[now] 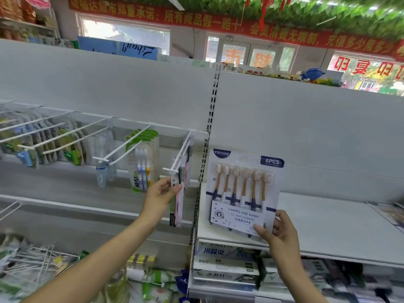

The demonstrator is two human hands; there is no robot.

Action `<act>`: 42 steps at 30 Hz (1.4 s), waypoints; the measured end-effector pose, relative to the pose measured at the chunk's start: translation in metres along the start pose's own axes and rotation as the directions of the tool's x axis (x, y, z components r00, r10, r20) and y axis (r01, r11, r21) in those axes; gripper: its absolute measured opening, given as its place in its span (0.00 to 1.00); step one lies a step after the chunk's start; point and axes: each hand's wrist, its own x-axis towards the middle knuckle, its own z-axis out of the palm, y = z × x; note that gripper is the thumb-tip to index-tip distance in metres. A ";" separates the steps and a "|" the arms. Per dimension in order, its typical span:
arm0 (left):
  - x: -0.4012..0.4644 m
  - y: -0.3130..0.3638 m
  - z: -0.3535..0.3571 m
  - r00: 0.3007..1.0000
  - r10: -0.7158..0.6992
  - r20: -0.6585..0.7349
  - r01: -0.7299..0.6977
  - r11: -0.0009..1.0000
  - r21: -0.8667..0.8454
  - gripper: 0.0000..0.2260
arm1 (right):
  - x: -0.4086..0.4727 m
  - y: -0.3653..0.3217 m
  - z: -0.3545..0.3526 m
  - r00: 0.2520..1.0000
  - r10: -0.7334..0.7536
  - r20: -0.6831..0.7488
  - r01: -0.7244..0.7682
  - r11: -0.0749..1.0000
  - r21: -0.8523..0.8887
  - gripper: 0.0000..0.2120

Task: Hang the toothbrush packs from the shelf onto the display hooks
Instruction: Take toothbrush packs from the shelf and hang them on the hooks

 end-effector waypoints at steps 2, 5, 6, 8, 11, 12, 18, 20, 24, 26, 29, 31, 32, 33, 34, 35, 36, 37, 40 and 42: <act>0.011 0.002 0.001 1.000 -0.013 0.018 0.013 1.000 0.016 0.04 | -0.002 -0.002 0.004 1.000 -0.003 -0.011 0.003 1.000 -0.001 0.15; 0.033 0.000 0.007 0.997 -0.069 0.019 0.069 0.997 0.022 0.03 | -0.006 -0.004 0.007 0.999 0.002 -0.042 -0.002 1.000 0.006 0.16; 0.039 0.001 0.010 0.996 -0.080 0.028 0.080 0.997 0.022 0.02 | -0.007 -0.004 0.008 0.999 0.007 -0.053 -0.006 1.000 0.007 0.16; 0.052 0.003 0.015 0.994 -0.100 0.039 0.100 0.995 0.011 0.03 | -0.009 -0.006 0.009 0.998 0.017 -0.062 -0.016 1.000 0.017 0.16; 0.068 0.010 0.022 0.994 -0.096 0.048 0.094 0.995 0.033 0.03 | -0.012 -0.008 0.011 0.997 0.028 -0.068 -0.027 0.999 0.018 0.16; 0.072 0.012 0.023 0.994 -0.095 0.050 0.093 0.995 0.045 0.02 | -0.013 -0.009 0.012 0.998 0.028 -0.064 -0.028 1.000 0.011 0.16; 0.076 0.036 0.028 0.973 -0.213 0.084 0.206 0.975 0.084 0.16 | -0.018 -0.012 0.022 0.999 0.028 -0.035 -0.029 0.999 -0.016 0.16; 0.042 0.086 0.027 0.970 -0.209 0.125 0.194 0.974 0.119 0.18 | -0.020 -0.012 0.025 0.999 0.038 -0.035 -0.038 0.999 -0.013 0.16; 0.052 0.068 0.033 0.977 -0.208 0.051 0.205 0.976 0.068 0.19 | -0.027 -0.011 0.033 0.997 0.052 -0.059 -0.053 0.999 -0.011 0.16; 0.092 0.010 0.025 0.990 -0.143 0.016 0.141 0.987 0.079 0.12 | -0.033 -0.009 0.037 0.996 0.053 -0.071 -0.054 0.999 -0.008 0.16; 0.120 -0.029 0.014 0.985 -0.172 0.001 0.172 0.984 0.043 0.11 | -0.044 -0.010 0.046 0.996 0.060 -0.073 -0.059 0.998 0.013 0.15; 0.122 -0.036 0.008 0.986 -0.168 0.022 0.167 0.986 0.021 0.17 | -0.053 -0.011 0.051 0.995 0.062 -0.075 -0.060 0.998 0.025 0.15; 0.118 -0.036 0.005 0.990 -0.141 0.029 0.140 0.990 0.030 0.20 | -0.057 -0.011 0.053 0.995 0.061 -0.076 -0.058 0.998 0.030 0.15; 0.111 -0.034 0.001 0.993 -0.113 0.017 0.112 0.992 0.062 0.21 | -0.062 -0.010 0.056 0.995 0.062 -0.076 -0.059 0.998 0.036 0.15; 0.102 -0.032 -0.004 0.996 -0.087 -0.003 0.087 0.992 0.091 0.20 | -0.066 -0.009 0.058 0.995 0.064 -0.077 -0.061 0.997 0.039 0.15; 0.091 -0.030 -0.008 0.998 -0.069 -0.004 0.069 0.992 0.102 0.17 | -0.071 -0.006 0.060 0.994 0.071 -0.078 -0.067 0.997 0.045 0.15; 0.078 -0.028 -0.014 0.998 -0.054 0.027 0.052 0.995 0.086 0.13 | -0.075 -0.004 0.062 0.994 0.078 -0.072 -0.074 0.996 0.052 0.15; 0.062 -0.027 -0.021 0.995 -0.058 0.079 0.053 0.996 0.064 0.10 | -0.081 -0.003 0.065 0.994 0.087 -0.067 -0.083 0.995 0.058 0.16; 0.006 -0.022 -0.044 0.955 -0.120 0.270 0.125 0.992 -0.002 0.15 | -0.094 0.006 0.074 0.994 0.103 -0.042 -0.100 0.993 0.055 0.18; -0.032 -0.022 -0.060 0.913 -0.158 0.377 0.167 0.986 0.008 0.24 | -0.102 0.012 0.081 0.992 0.122 -0.025 -0.120 0.991 0.059 0.19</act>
